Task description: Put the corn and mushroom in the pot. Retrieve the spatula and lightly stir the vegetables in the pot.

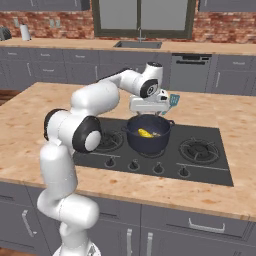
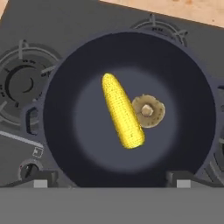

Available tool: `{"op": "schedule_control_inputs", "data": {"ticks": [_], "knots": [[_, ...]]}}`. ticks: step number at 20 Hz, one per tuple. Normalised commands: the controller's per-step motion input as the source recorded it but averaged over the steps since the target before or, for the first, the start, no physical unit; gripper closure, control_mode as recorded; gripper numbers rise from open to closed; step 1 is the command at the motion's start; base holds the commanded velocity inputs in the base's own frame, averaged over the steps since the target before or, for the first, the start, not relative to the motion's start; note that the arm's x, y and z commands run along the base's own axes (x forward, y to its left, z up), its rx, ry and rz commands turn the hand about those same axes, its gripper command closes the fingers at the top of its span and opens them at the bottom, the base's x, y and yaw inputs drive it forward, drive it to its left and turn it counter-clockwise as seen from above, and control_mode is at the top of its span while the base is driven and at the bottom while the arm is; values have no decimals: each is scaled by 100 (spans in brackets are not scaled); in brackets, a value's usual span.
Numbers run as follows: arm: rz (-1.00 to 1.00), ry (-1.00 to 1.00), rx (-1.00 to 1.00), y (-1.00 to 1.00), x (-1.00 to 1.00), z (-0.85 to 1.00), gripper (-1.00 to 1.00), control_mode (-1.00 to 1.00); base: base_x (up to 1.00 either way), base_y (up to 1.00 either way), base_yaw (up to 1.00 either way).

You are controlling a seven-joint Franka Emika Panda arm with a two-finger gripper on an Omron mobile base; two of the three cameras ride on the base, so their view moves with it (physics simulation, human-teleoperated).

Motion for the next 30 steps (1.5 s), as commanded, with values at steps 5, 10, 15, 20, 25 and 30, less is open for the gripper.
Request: {"op": "schedule_control_inputs", "data": {"ticks": [5, 10, 15, 20, 25, 30], "knots": [[0, -7, -7, 53, -87, 9, -100, -100, 0, 0, 0], [0, 0, -11, 54, -76, 7, -100, -100, 0, 0, 0], [-3, 0, -4, 37, -73, 0, -100, -100, 0, 0, 0], [-11, 0, 0, 33, -61, 0, -100, -100, 0, 0, 0], [-1, 1, 0, 10, -16, 0, -100, -100, 0, 0, 0], [0, 0, 0, 0, 0, 0, -100, -100, 0, 0, 0]]}}
